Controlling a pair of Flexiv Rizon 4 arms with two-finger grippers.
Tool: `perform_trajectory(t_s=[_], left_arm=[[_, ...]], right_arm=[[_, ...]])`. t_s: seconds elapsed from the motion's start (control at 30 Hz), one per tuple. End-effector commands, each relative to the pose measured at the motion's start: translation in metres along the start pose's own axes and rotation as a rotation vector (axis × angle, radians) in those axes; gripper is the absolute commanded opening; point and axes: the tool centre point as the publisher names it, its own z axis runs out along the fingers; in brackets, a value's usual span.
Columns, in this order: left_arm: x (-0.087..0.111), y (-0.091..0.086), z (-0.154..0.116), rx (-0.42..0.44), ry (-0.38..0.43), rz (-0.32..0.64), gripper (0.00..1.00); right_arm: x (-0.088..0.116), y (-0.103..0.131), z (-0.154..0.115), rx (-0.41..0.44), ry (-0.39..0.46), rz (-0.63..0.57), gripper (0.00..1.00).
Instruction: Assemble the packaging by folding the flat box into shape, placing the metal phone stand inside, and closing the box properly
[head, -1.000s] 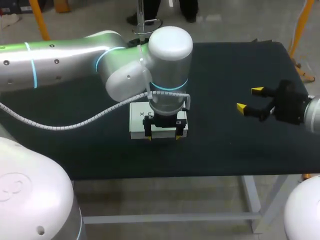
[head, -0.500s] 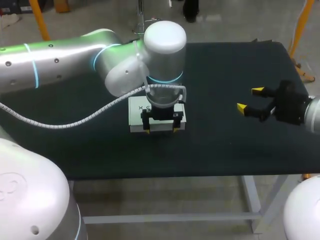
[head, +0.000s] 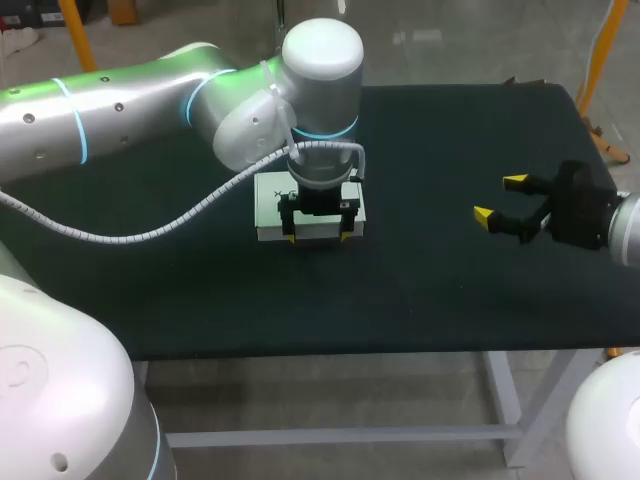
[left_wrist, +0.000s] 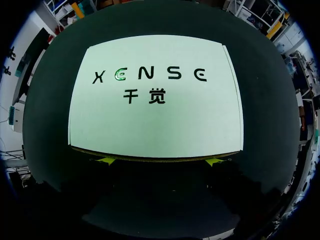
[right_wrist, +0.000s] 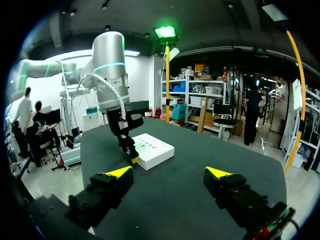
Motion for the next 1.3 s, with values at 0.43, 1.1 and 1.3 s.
perform_trajectory(t_s=[0.43, 1.1, 1.3], left_arm=[[-0.006, -0.084, 0.017, -0.021, -0.011, 0.000, 1.00], [-0.018, -0.183, 0.030, -0.038, -0.023, -0.015, 1.00], [-0.024, -0.209, 0.034, -0.039, -0.008, -0.013, 1.00]], right_arm=[[0.000, -0.001, -0.001, -0.008, 0.001, -0.002, 1.00], [0.000, -0.001, -0.001, -0.008, 0.001, -0.002, 1.00], [0.000, -0.001, -0.001, -0.008, 0.001, -0.002, 1.00]])
